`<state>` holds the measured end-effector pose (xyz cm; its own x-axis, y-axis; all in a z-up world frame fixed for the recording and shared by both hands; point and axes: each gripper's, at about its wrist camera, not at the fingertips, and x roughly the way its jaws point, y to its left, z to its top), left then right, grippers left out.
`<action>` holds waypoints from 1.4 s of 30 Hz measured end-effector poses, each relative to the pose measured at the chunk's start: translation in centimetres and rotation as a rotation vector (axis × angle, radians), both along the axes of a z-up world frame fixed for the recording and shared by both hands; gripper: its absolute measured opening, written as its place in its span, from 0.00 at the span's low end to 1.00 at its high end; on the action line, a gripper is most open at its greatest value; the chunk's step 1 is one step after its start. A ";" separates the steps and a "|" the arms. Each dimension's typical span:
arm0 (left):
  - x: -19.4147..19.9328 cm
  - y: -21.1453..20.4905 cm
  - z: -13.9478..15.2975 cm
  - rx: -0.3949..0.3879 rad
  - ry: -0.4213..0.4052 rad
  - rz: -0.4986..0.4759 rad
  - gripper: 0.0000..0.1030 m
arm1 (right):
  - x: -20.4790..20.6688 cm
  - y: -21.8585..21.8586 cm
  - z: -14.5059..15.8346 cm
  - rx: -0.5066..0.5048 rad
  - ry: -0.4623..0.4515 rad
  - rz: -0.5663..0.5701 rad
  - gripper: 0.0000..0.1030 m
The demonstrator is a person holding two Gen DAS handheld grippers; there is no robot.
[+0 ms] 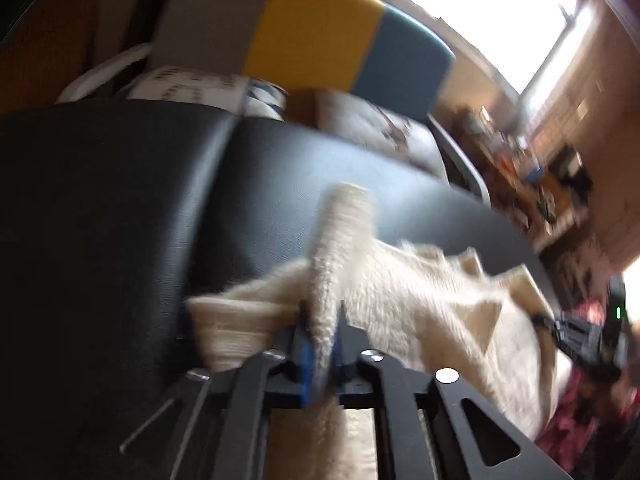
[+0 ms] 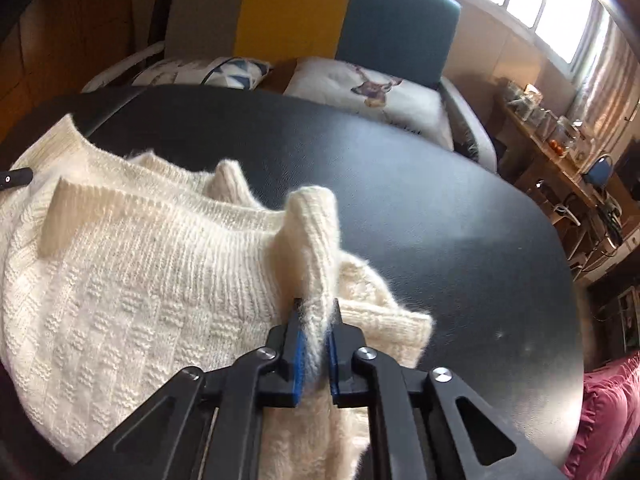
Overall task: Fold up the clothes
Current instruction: 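Pinch the folded sweater edge with both grippers and straighten it, then open both grippers and press the folded sweater flat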
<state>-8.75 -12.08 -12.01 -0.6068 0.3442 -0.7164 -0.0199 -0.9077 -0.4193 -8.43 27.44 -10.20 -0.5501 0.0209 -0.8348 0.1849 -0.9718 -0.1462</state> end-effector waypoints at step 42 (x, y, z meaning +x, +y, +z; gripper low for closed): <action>-4.9 11.3 2.2 -0.193 0.065 -0.244 0.08 | -6.7 -6.2 2.5 -0.129 -0.036 0.121 0.03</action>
<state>-13.69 -0.76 -9.80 -0.5700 0.3469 -0.7449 -0.2679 -0.9354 -0.2306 -15.10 21.23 -7.66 -0.5115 -0.1518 -0.8458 0.3045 -0.9524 -0.0132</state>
